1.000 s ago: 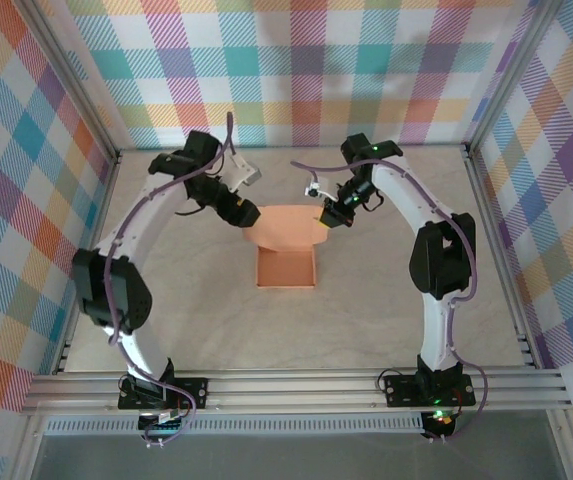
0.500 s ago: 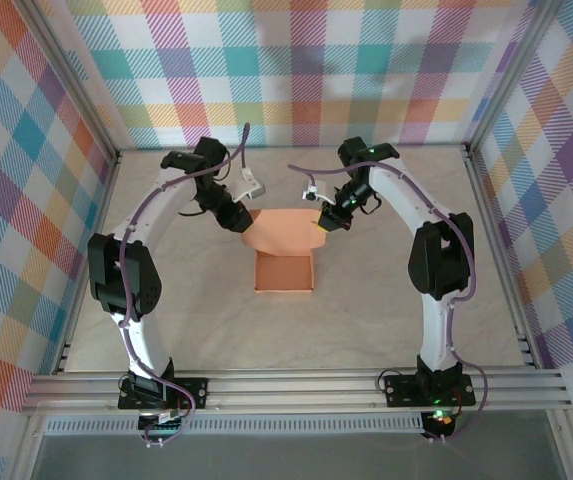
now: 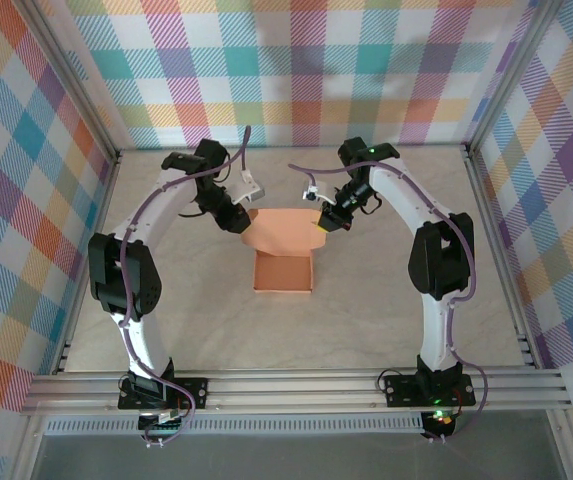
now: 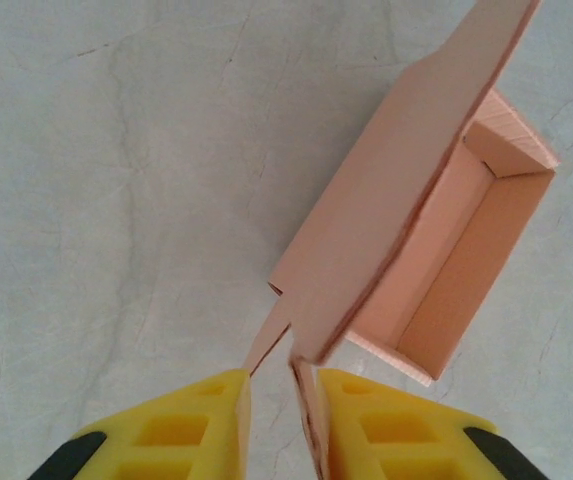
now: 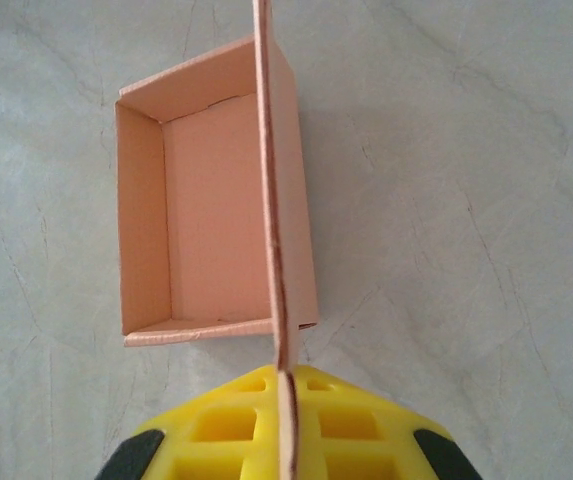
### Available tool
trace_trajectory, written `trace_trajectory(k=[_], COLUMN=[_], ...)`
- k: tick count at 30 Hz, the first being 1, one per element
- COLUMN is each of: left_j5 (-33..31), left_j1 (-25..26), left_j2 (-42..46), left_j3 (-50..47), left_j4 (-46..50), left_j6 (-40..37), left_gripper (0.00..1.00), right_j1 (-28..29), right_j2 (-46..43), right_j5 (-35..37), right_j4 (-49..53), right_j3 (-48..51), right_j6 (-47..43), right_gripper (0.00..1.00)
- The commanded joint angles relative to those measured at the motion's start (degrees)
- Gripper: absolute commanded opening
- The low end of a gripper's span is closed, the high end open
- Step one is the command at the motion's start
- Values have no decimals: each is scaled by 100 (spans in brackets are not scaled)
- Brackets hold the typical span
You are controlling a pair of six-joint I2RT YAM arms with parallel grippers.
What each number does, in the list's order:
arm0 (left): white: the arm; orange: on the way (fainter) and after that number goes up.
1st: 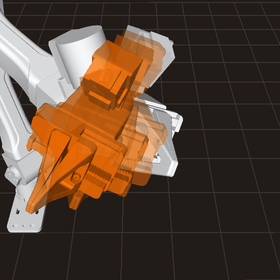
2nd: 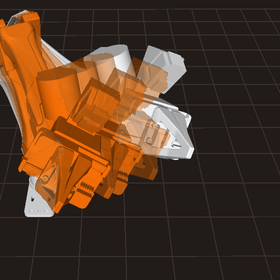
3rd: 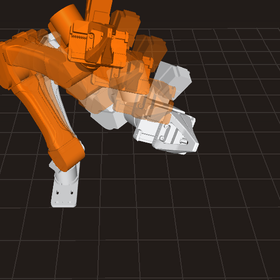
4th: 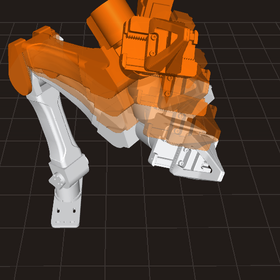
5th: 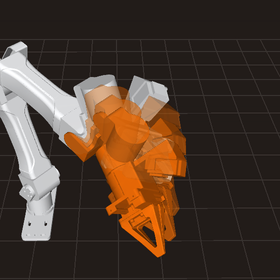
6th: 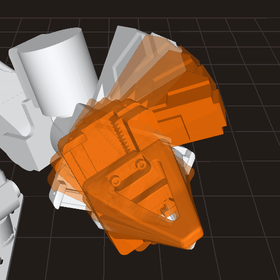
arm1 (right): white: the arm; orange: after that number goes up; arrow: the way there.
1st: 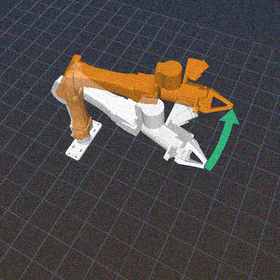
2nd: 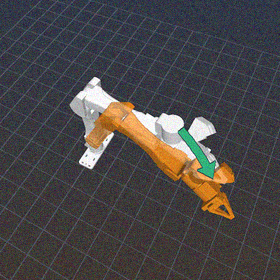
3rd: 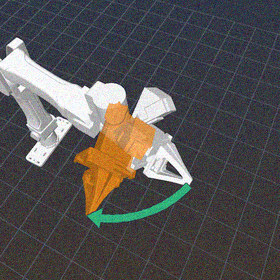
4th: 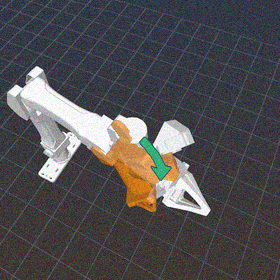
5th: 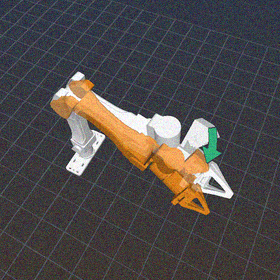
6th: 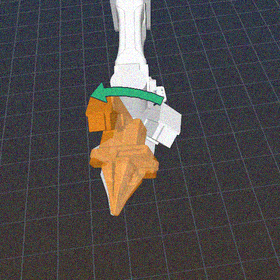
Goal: Fold the paper box
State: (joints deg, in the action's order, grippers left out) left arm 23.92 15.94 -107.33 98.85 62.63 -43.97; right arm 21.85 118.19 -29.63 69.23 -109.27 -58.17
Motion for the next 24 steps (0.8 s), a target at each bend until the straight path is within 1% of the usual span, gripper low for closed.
trace_trajectory(k=[1,3,6,10,15,16,18,20,22,24], left_j5=[43,-19,-123,-94,3,24,17,-15,-44,3], left_j1=[-4,-6,-3,-4,1,-4,-4,-9,-12,-11], left_j2=[-57,-125,-213,-247,-229,-225,-246,-270,-288,-273], left_j3=[-59,-58,-59,-50,7,24,51,88,112,133], left_j4=[-71,-84,-122,-163,-74,-31,32,124,175,198], left_j6=[-7,6,19,19,2,-13,-16,-16,-11,6], left_gripper=[24,27,34,34,23,19,17,13,5,0], right_j1=[23,26,23,21,19,24,22,22,21,23], right_j2=[-220,-227,-242,-253,-253,-250,-236,-229,-212,-176], right_j5=[-333,-358,-377,-381,-372,-368,-352,-346,-310,-270], right_j4=[196,239,275,308,310,316,326,342,337,341], right_j3=[-25,-34,-40,-53,-61,-70,-84,-103,-121,-161], right_j6=[-217,-260,-289,-300,-287,-274,-267,-265,-241,-196], right_gripper=[0,0,0,0,0,0,0,0,0,0])
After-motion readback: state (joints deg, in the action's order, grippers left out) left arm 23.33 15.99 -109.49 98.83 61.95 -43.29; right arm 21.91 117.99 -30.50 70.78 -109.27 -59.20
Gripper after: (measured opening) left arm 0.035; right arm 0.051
